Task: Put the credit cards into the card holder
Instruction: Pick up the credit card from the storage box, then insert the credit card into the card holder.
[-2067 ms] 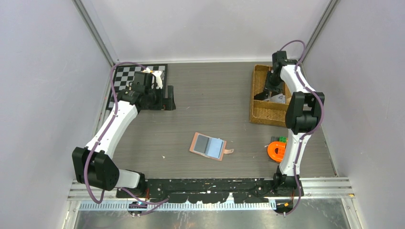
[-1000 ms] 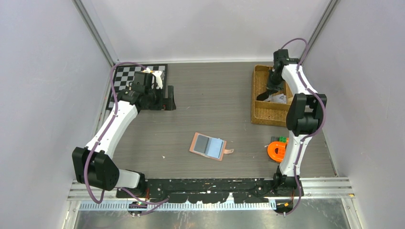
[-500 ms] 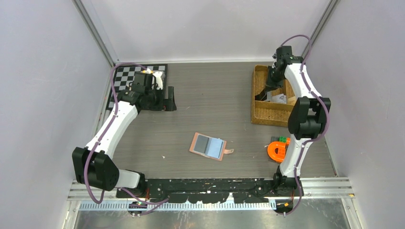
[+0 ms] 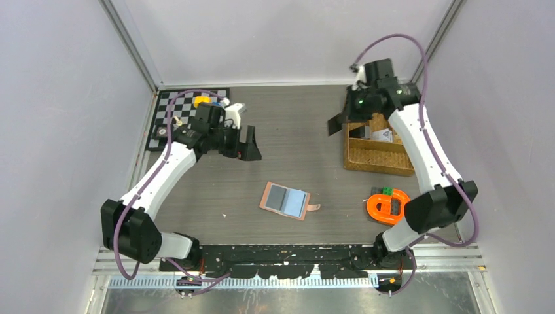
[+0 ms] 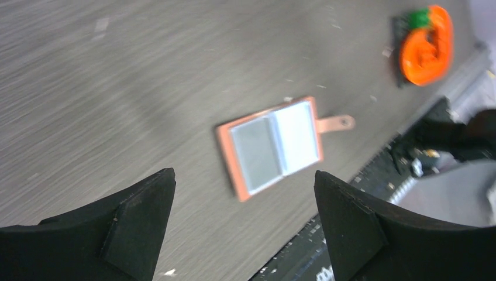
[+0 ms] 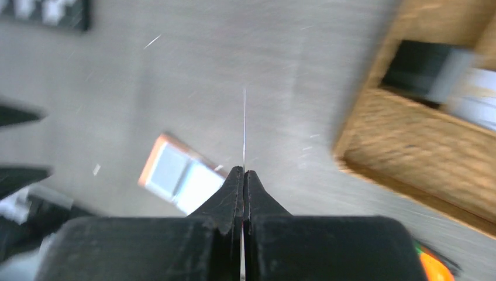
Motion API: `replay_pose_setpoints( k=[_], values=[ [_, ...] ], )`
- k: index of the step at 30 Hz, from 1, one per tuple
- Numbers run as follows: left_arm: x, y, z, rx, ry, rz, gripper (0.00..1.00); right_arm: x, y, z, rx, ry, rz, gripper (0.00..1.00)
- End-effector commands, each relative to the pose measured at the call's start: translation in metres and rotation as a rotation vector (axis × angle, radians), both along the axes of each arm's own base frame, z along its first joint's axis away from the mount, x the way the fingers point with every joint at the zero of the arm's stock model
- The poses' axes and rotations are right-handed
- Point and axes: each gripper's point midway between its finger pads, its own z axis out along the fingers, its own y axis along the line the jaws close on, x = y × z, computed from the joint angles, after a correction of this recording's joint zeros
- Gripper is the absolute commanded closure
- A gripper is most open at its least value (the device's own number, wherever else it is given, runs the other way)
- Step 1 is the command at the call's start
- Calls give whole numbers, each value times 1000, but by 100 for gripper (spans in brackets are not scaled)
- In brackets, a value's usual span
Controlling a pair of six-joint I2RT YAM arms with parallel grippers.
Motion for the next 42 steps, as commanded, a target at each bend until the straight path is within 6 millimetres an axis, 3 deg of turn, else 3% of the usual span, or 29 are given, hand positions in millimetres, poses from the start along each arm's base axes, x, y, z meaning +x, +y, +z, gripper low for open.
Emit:
replay_pose_setpoints(
  k=[1, 5, 9, 13, 17, 18, 20, 23, 25, 28, 29, 33, 38, 42],
  values=[
    [-40, -56, 41, -211, -77, -298, 10, -66, 81, 4, 149, 55, 324, 100],
    [-72, -81, 59, -323, -93, -464, 9, -120, 129, 7, 308, 132, 580, 99],
    [-93, -93, 62, -360, -83, -554, 8, -161, 156, 15, 442, 187, 753, 99],
    [-112, -103, 62, -370, -72, -627, 7, -186, 163, 23, 478, 200, 858, 100],
    [-118, -106, 62, -369, -65, -644, 11, -203, 167, 40, 544, 184, 947, 100],
    [-122, -107, 65, -388, -60, -663, 18, -205, 167, 41, 544, 178, 956, 100],
    [-130, -110, 71, -423, -48, -700, 41, -205, 165, 42, 535, 165, 955, 100],
    [-142, -113, 81, -491, -35, -757, 81, -199, 163, 38, 496, 144, 924, 100],
    [-147, -113, 87, -522, -34, -774, 99, -191, 164, 37, 475, 121, 888, 87],
    [-147, -113, 91, -525, -57, -771, 100, -178, 165, 33, 467, 96, 804, 50],
    [-145, -112, 91, -519, -64, -761, 100, -178, 164, 31, 470, 98, 781, 42],
    [-134, -114, 91, -499, -104, -693, 100, -180, 168, 34, 557, 51, 724, 36],
    [-119, -121, 97, -558, -125, -583, 100, -181, 180, 58, 814, -69, 645, 32],
    [-106, -120, 102, -559, -140, -481, 100, -180, 181, 68, 928, -122, 594, 36]
  ],
)
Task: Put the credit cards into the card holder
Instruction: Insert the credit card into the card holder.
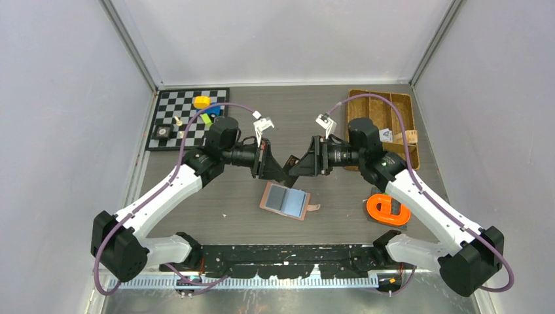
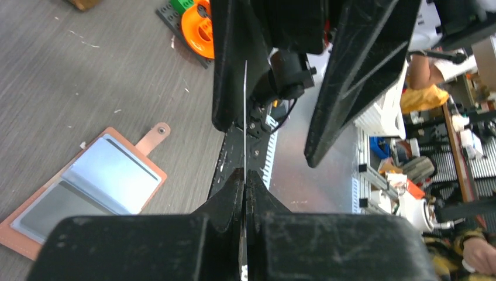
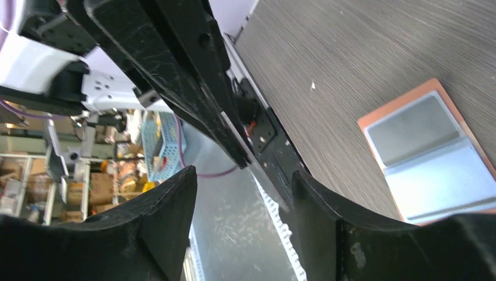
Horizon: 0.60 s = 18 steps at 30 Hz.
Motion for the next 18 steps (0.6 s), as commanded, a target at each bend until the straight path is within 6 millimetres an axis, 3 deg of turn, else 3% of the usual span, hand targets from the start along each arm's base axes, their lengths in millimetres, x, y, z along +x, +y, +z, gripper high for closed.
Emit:
replay_pose_setpoints(
  k=[1, 7, 10, 11, 14, 16, 18],
  values=[
    [20, -4, 32, -88, -57, 142, 100, 13, 12, 57, 257, -83, -79, 37],
    [21, -2, 44, -178, -61, 199, 100, 16, 11, 50, 287, -61, -112, 46],
    [21, -3, 42, -188, -43, 202, 100, 17, 12, 47, 311, -40, -116, 56],
    [20, -4, 42, -190, -37, 197, 100, 17, 12, 46, 316, -36, -123, 61],
    [19, -5, 38, -184, -17, 183, 100, 21, 12, 42, 330, -28, -153, 88],
    [19, -2, 24, -121, -1, 194, 76, 27, 9, 30, 299, -2, -201, 99],
    [26, 9, 0, -9, 6, 259, 46, 38, 4, 1, 202, 42, -282, 100]
  ],
)
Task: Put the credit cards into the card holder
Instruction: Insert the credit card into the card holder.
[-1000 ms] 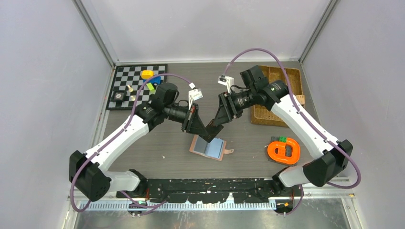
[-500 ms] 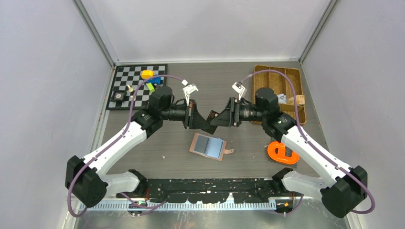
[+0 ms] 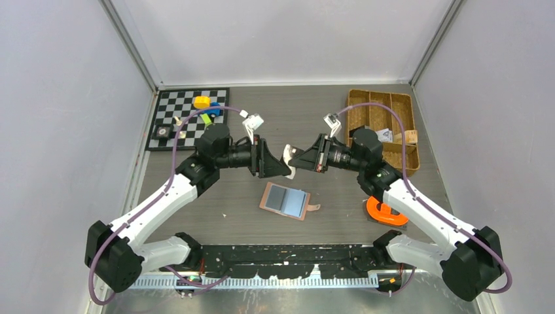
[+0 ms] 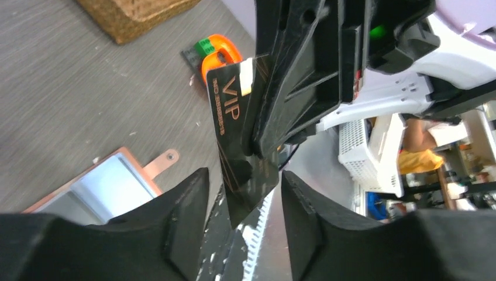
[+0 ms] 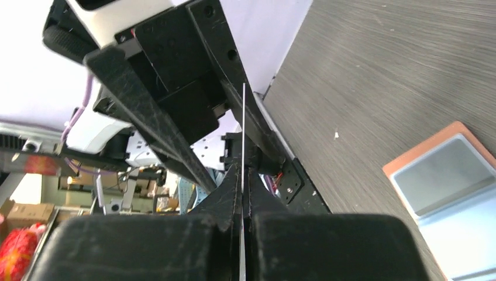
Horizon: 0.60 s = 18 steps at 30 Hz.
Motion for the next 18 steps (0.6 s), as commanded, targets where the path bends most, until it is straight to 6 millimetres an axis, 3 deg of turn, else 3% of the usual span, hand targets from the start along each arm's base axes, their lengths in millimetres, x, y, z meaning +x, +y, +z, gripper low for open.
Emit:
replay_pose_setpoints(
  k=[1, 3, 7, 12, 18],
  values=[
    [9, 16, -29, 162, 1, 96, 34, 19, -10, -31, -98, 66, -146, 100],
    [29, 37, -58, 312, 12, 243, 22, 22, -14, -63, -178, 147, -176, 100],
    [39, 60, -106, 506, 95, 353, 19, 14, -12, -126, -273, 337, -150, 100],
    [38, 64, -154, 579, 200, 373, 23, 8, -6, -173, -351, 439, -117, 100],
    [38, 70, -189, 649, 253, 387, 22, -2, 0, -204, -384, 506, -60, 100]
  ],
)
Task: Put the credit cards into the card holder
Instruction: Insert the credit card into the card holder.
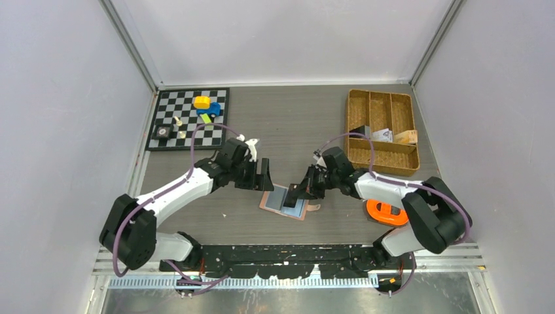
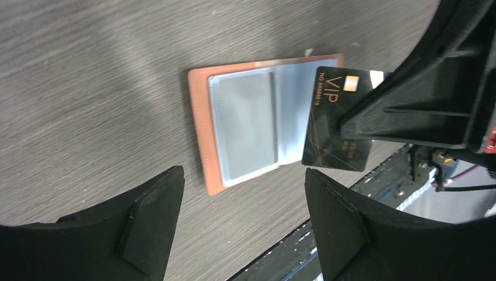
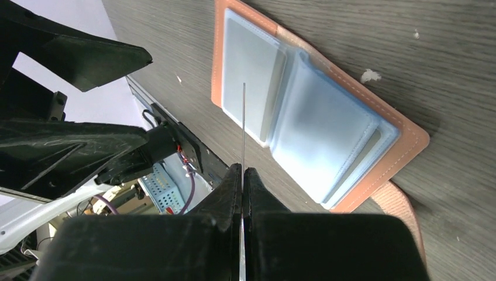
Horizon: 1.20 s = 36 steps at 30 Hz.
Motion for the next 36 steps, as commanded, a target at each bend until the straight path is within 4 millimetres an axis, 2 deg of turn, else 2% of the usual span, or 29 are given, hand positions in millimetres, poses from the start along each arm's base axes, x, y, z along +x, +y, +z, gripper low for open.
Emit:
replay_pose_setpoints(
  k=[1, 6, 13, 18, 28, 36],
  values=[
    [7, 7, -17, 53, 0, 28, 23, 1, 12, 0, 49, -14, 40, 99],
    [7, 5, -33, 84, 39, 4, 29, -1, 17, -10, 42, 10, 65, 99],
    [8, 2, -43, 100, 63, -24, 38, -1, 18, -24, 24, 44, 67, 99],
    [8, 2, -50, 120, 80, -37, 44, 0, 22, -24, 38, 52, 72, 99],
    [8, 9, -62, 179, 105, -47, 52, 0, 23, -8, 67, 32, 68, 99],
    [8, 9, -62, 184, 101, -52, 55, 2, 24, -18, 54, 49, 66, 100]
  ],
)
